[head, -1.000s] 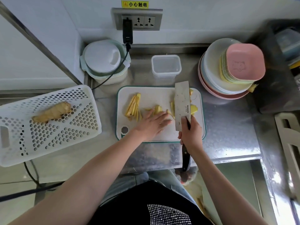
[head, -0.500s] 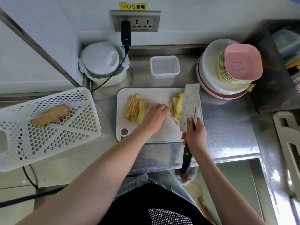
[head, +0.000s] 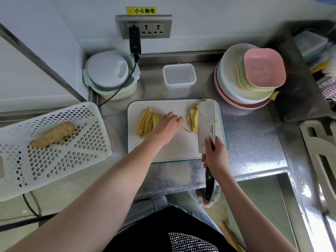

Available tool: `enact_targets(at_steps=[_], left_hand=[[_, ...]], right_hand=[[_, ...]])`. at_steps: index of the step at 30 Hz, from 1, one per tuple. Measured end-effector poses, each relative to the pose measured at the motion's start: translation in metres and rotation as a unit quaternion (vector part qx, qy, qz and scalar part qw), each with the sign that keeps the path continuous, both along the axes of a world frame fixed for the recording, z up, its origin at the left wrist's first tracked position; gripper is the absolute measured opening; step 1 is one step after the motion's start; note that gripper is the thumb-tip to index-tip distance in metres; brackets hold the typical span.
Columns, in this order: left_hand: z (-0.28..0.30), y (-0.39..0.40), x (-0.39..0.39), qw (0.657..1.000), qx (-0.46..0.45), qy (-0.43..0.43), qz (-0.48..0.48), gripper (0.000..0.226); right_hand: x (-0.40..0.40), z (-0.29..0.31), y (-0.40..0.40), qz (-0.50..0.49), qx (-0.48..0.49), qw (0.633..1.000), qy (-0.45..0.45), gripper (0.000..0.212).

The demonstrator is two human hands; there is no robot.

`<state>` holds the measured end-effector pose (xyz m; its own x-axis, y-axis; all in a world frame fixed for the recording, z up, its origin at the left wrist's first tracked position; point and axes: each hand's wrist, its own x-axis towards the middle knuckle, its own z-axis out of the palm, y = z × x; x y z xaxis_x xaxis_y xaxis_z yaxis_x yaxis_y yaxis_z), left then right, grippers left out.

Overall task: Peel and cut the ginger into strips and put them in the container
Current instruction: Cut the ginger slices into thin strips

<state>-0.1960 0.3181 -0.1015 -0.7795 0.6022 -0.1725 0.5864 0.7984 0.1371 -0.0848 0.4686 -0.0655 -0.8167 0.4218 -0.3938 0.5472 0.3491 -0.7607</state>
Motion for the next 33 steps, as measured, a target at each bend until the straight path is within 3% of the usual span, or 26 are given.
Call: enact_targets(at_steps=[9, 19, 22, 28, 33], left_hand=[[0.011, -0.041, -0.001, 0.991, -0.092, 0.027, 0.096, 0.030], [0.019, -0.046, -0.007, 0.993, -0.104, -0.047, -0.020, 0.020], [0.019, -0.044, -0.007, 0.996, -0.059, -0.058, -0.013, 0.014], [0.008, 0.012, -0.017, 0.987, 0.134, -0.069, 0.055, 0.049], [-0.012, 0.063, -0.029, 0.977, 0.104, -0.168, 0.078, 0.082]], right_hand=[[0.001, -0.001, -0.003, -0.034, -0.018, 0.999, -0.001, 0.025], [0.000, -0.001, 0.003, -0.107, -0.001, 0.994, 0.012, 0.029], [-0.001, 0.001, 0.004, -0.108, -0.003, 0.994, 0.009, 0.029], [0.005, 0.005, 0.001, -0.130, -0.024, 0.991, 0.014, 0.030], [0.020, 0.008, 0.006, -0.132, -0.016, 0.991, 0.014, 0.030]])
